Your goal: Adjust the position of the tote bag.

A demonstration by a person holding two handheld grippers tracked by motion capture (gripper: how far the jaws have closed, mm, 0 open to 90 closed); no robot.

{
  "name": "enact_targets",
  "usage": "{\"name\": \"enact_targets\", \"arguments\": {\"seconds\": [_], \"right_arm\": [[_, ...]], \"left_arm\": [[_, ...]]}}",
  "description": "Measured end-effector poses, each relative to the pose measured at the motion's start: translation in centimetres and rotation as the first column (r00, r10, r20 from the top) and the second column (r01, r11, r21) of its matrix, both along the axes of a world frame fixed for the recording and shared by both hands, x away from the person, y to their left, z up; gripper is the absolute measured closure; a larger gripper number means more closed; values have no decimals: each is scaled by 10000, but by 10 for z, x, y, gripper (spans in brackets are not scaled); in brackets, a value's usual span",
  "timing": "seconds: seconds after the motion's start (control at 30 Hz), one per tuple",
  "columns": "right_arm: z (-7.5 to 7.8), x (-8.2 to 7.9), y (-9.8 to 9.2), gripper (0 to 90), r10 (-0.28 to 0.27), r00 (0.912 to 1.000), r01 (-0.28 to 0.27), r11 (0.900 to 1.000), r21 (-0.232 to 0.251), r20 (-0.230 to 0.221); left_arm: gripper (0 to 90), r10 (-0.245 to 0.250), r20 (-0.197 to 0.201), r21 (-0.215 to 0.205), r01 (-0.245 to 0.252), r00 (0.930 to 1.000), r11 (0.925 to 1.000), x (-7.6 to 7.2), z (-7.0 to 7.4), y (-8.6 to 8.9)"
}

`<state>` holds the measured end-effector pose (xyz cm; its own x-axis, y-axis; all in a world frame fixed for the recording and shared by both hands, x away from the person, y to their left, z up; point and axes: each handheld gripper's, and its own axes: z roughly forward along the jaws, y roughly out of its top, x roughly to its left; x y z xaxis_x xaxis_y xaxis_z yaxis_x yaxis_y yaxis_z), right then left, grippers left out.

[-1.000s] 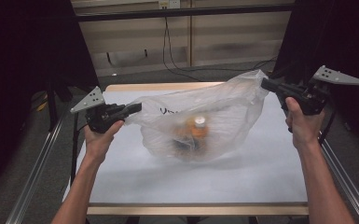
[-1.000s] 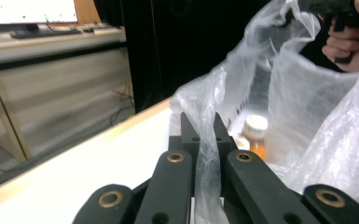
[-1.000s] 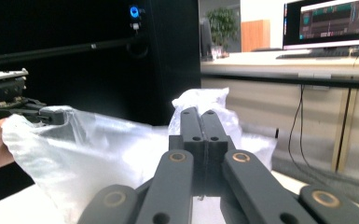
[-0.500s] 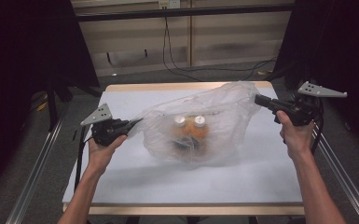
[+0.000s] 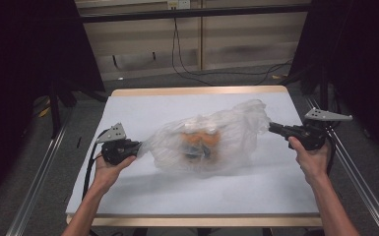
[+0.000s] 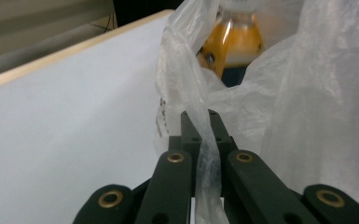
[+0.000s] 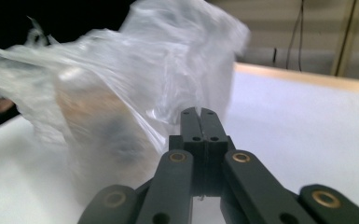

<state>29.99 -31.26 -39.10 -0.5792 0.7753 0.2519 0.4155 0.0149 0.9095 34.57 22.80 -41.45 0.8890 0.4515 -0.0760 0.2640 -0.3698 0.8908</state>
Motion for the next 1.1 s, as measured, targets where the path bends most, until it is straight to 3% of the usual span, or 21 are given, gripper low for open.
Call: {"name": "enact_targets", "arguments": {"seconds": [0.07, 0.17, 0.33, 0.57, 0.7, 0.77, 0.87, 1.1], "right_arm": [[-6, 0, -1, 900, 24, 9999, -25, 10000, -52, -130], [-11, 1, 1, 900, 14, 9996, -21, 9996, -270, -274], [-21, 7, -3, 900, -253, 9986, 234, 9989, -402, -473], [-35, 13, -1, 900, -314, 9955, 238, 9961, -852, -896], [-43, 12, -2, 900, -277, 9930, 172, 9957, -911, -1146], [-48, 12, -3, 900, -268, 9911, 132, 9945, -1039, -1301], [-55, 12, -1, 900, -235, 9869, 35, 9922, -1244, -1597], [-66, 13, -8, 900, -468, 9822, 163, 9860, -1658, -1819]], "left_arm": [[898, -98, -260, -199, 92, 9996, 9998, 4, -9, 1], [899, 15, -256, 293, -7, 9997, 9996, 7, -16, -3], [898, 335, -431, 437, -316, 9985, 9985, 12, -27, -4], [899, 373, -495, 962, -324, 9981, 9948, 14, -34, -9], [900, 344, -772, 830, -280, 9964, 9962, 16, -42, -8], [900, 392, -752, 1243, -296, 9964, 9918, 16, -46, -9], [900, 486, -788, 1372, -374, 9957, 9898, 19, -48, -8], [900, 761, -936, 1528, -612, 9927, 9864, 22, -53, -3]]}}
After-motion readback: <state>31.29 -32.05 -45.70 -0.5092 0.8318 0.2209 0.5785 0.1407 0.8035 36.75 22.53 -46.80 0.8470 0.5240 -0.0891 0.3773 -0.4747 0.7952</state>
